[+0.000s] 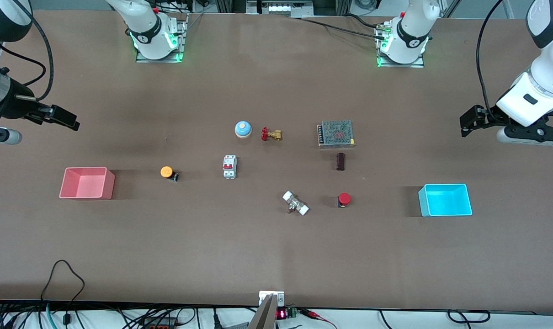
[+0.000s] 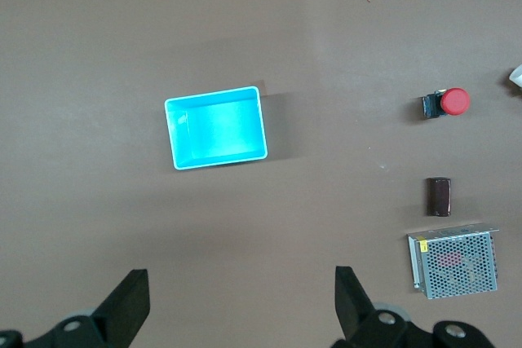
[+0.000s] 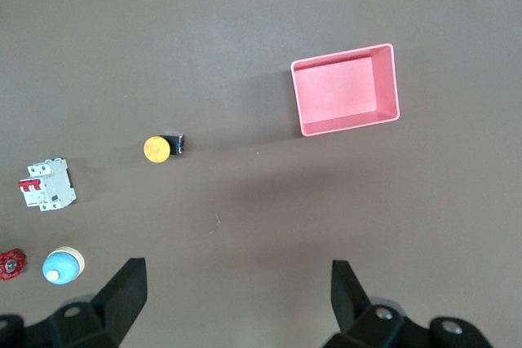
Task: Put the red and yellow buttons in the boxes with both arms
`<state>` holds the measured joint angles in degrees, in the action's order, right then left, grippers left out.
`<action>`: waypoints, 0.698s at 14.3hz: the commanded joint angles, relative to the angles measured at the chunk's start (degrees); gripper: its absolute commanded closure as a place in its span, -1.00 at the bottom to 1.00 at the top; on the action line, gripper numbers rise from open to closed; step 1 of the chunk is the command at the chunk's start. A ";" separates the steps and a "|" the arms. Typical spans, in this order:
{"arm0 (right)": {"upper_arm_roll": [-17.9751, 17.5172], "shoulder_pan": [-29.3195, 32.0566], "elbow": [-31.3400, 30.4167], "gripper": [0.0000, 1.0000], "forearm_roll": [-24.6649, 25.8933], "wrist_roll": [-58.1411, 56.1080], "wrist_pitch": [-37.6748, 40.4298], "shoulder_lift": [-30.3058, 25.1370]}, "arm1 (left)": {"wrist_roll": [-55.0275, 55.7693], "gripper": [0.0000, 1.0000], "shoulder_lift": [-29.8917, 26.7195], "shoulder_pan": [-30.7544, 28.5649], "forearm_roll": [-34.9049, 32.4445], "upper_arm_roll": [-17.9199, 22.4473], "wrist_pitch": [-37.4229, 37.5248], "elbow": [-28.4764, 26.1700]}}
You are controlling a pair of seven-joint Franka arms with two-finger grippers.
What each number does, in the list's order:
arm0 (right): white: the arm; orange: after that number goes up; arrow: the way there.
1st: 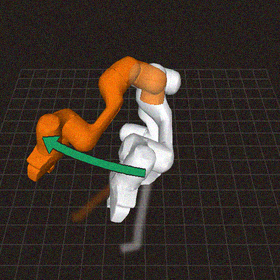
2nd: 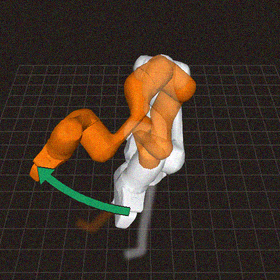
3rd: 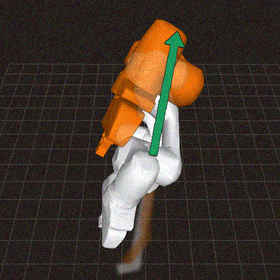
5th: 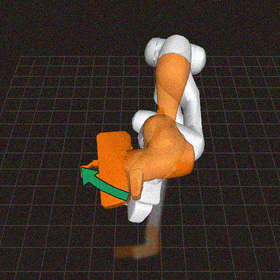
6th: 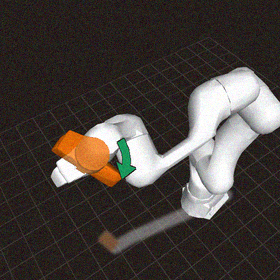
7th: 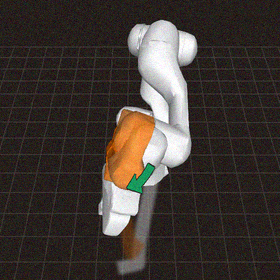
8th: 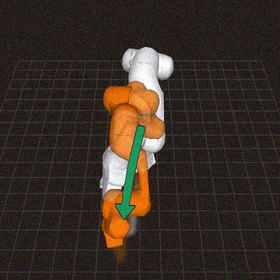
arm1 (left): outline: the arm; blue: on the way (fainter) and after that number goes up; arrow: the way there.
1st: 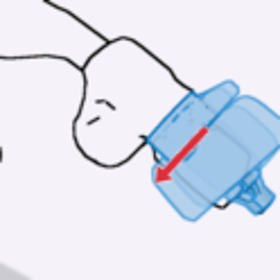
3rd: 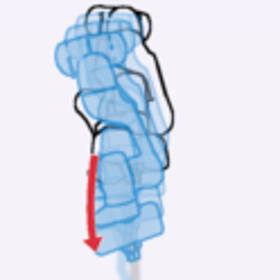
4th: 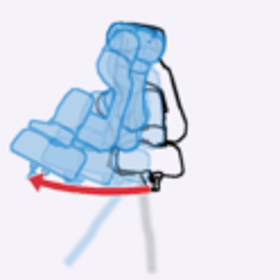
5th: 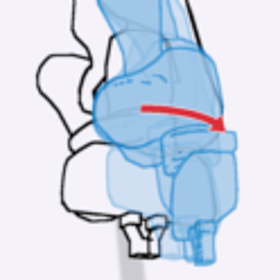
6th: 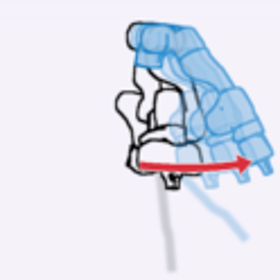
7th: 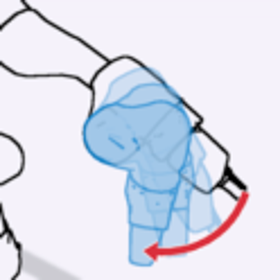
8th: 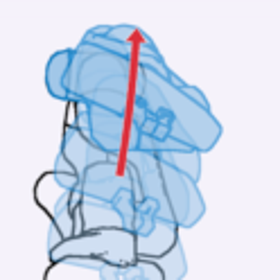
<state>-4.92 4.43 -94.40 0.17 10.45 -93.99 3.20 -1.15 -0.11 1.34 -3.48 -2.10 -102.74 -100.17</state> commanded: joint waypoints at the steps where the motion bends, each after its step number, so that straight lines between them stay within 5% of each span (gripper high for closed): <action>1: 0.08 0.32 1.50 -1.00 -0.61 -0.96 1.61 0.41 | 0.27 -1.00 -0.24 -0.72 0.93 -0.63 0.70 0.15; 6: 0.00 -0.03 1.50 -1.00 -1.13 -0.96 1.88 0.67 | 0.27 -1.00 -0.16 -0.63 0.93 -0.63 0.44 0.33; 10: -0.44 -0.47 0.27 -1.00 0.01 -2.88 2.14 1.55 | -0.35 -1.00 5.72 0.50 0.93 -0.80 2.80 4.37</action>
<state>-5.16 4.19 -94.43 0.17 9.54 -92.94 4.17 -1.15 1.61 1.45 -3.48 -2.44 -102.36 -99.78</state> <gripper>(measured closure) 0.000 0.000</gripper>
